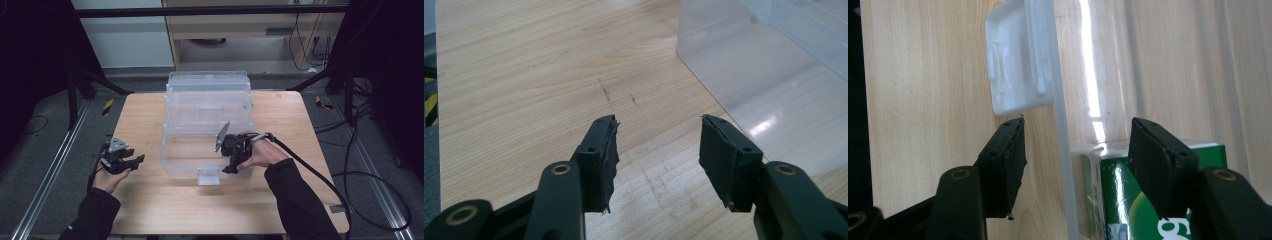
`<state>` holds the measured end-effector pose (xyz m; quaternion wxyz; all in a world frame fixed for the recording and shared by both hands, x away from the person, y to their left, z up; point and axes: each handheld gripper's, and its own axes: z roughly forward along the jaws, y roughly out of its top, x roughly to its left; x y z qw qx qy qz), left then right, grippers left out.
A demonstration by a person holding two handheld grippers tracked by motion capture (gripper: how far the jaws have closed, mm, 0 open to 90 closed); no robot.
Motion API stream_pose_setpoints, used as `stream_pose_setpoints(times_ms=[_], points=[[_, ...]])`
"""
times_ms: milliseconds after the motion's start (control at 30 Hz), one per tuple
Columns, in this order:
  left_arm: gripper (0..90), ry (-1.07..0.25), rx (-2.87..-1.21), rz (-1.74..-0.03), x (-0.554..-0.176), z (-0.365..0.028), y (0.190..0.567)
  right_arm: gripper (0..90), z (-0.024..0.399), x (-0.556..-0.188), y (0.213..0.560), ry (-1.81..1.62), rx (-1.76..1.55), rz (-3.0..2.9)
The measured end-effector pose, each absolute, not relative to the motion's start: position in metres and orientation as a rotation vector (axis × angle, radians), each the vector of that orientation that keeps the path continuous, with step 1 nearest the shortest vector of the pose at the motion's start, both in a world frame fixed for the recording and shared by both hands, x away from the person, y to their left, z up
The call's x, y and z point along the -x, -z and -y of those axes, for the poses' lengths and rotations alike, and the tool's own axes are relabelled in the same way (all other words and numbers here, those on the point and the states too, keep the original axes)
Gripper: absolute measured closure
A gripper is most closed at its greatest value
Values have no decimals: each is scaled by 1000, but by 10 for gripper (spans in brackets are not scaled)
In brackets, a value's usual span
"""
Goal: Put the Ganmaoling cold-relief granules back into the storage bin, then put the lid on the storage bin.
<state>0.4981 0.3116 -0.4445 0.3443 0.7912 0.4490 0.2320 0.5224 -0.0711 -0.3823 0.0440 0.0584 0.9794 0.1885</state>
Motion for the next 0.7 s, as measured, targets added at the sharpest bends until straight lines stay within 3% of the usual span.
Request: stream_pose_setpoints(times_ms=[700], points=[[456, -623, -2014, -1127, -499, -315, 436, 509, 59, -523, 401, -629, -137, -3031]])
